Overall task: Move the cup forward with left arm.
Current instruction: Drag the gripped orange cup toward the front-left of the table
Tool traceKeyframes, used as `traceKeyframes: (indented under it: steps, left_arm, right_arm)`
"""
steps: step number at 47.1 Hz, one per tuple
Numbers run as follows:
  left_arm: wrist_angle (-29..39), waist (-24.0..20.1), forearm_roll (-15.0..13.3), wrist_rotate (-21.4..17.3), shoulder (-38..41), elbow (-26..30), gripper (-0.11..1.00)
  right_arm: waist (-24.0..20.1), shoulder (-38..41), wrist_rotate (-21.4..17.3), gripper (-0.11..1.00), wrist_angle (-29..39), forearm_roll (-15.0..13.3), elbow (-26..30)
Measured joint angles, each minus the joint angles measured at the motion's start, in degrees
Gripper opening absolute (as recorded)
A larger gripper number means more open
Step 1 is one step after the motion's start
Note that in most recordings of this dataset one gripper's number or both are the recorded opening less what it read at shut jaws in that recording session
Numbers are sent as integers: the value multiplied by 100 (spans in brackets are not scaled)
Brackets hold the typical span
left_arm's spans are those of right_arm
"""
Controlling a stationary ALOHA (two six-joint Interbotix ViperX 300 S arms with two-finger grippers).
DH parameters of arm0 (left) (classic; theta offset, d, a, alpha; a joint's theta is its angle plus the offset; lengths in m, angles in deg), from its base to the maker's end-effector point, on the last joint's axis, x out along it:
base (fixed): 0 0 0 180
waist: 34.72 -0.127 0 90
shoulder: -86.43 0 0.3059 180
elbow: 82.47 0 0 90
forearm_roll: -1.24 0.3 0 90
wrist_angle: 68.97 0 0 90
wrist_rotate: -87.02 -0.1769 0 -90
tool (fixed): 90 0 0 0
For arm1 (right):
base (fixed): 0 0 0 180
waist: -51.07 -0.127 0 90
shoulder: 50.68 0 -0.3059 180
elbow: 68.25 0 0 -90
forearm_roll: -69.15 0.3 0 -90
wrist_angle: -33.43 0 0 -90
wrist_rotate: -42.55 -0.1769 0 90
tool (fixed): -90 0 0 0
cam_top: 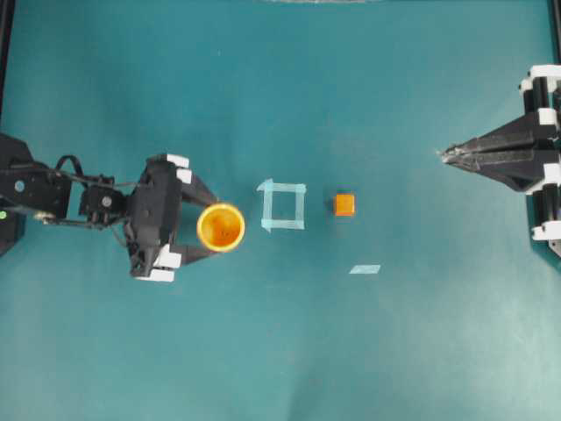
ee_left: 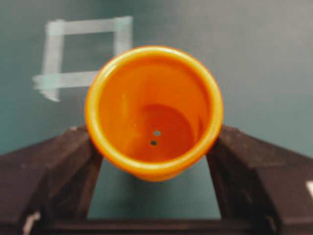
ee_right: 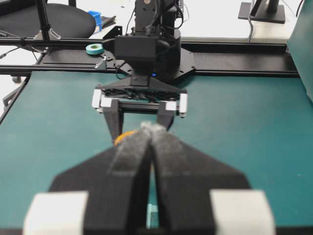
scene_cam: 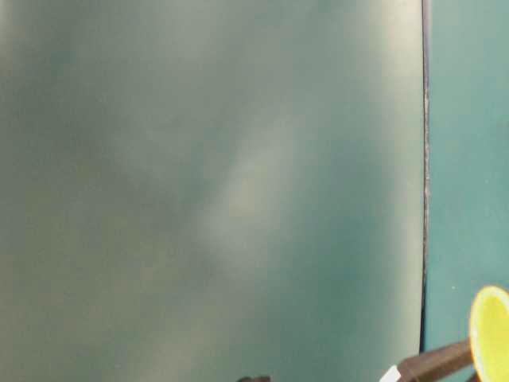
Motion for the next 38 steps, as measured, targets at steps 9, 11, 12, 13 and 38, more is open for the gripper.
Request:
traceKeyframes:
  steps: [9,11,12,13,38]
  left_arm:
    - [9,325,-88,9,9,0,65]
    - [9,413,-97,18,0,0,65]
    - [0,466,-105,35,9,0,65]
    - [9,510,-105,26,0,9,65]
    - [246,1758,-176,325,229,448,65]
  right_arm:
    - [0,0,0,0,0,-9,9]
    - [0,0,0,0,0,-9,9]
    - [0,0,0,0,0,-9,9]
    - [0,0,0,0,9,-9,9]
    - [0,0,0,0,0,-9,35]
